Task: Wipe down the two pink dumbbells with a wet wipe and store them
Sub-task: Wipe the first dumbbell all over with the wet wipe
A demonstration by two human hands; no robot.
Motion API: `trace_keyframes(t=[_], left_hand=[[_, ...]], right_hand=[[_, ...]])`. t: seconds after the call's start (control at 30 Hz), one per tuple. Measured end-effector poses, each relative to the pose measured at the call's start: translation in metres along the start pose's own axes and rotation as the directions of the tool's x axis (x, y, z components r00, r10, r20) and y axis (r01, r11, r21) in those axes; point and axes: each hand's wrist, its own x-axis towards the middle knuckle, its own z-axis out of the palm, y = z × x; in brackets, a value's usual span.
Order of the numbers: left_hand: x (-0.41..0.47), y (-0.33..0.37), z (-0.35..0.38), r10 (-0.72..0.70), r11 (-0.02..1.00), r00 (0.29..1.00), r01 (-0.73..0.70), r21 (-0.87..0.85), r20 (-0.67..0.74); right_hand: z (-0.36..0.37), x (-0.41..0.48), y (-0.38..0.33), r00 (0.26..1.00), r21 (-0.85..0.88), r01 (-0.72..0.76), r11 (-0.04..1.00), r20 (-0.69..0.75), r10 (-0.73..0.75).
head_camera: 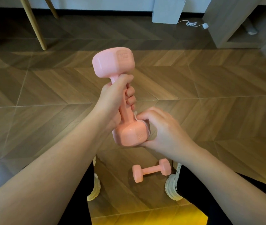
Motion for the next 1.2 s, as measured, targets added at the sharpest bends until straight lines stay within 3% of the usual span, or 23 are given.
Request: trace_keyframes(t=[0.1, 0.2, 0.27, 0.33, 0.43, 0.53, 0.6, 0.77, 0.87, 0.93, 1.1, 1.2], left_hand=[[0.001, -0.001, -0.001, -0.017, 1.000, 1.000, 0.017, 0.010, 0.026], [0.000, -0.003, 0.000, -0.013, 0.999, 0.998, 0.011, 0.034, 0.069], [-0.001, -0.004, 0.002, -0.008, 0.999, 0.992, 0.003, 0.039, 0.127], [-0.002, -0.005, 0.004, 0.017, 0.998, 0.986, -0.025, 0.050, 0.163], [-0.001, -0.006, 0.005, 0.092, 0.989, 0.991, -0.103, 0.109, 0.095], [0.001, -0.007, 0.003, 0.048, 0.996, 0.999, -0.049, 0.080, 0.021], [0.002, -0.008, 0.003, -0.009, 1.000, 1.000, 0.009, 0.013, 0.001], [0.001, -0.011, 0.004, -0.007, 0.998, 1.000, 0.007, 0.057, -0.003], [0.003, -0.011, 0.005, 0.016, 0.998, 1.000, -0.015, 0.053, -0.021], [0.004, -0.009, 0.005, 0.031, 0.999, 0.999, -0.031, 0.027, -0.024], [0.005, -0.015, 0.004, 0.008, 0.999, 1.000, -0.008, 0.032, -0.004], [0.005, -0.016, 0.005, 0.006, 0.999, 1.000, -0.007, 0.048, 0.009]], right_hand=[[0.002, -0.004, 0.000, 1.000, -0.001, 0.004, 1.000, -0.028, -0.004], [0.005, -0.001, 0.002, 0.995, 0.051, -0.044, 0.998, 0.093, 0.040], [0.006, 0.000, 0.006, 0.991, 0.016, -0.028, 0.999, 0.134, 0.026], [0.005, -0.002, 0.010, 0.997, -0.067, 0.008, 0.998, 0.078, -0.003], [0.001, -0.007, 0.015, 0.997, -0.144, 0.020, 0.989, -0.068, -0.030], [-0.002, -0.007, 0.017, 0.990, -0.200, 0.033, 0.979, -0.126, -0.060], [-0.002, -0.006, 0.016, 0.993, -0.191, 0.052, 0.980, -0.097, -0.071], [0.001, 0.000, 0.014, 0.984, -0.044, -0.010, 0.999, 0.176, 0.018], [0.003, -0.002, 0.010, 0.999, -0.163, 0.044, 0.986, 0.013, -0.042], [0.002, -0.005, 0.008, 0.995, -0.138, 0.037, 0.990, -0.082, -0.049], [0.006, -0.001, 0.010, 0.991, -0.120, -0.007, 0.993, 0.134, 0.024], [0.006, -0.003, 0.011, 0.999, -0.205, 0.040, 0.978, 0.033, -0.034]])
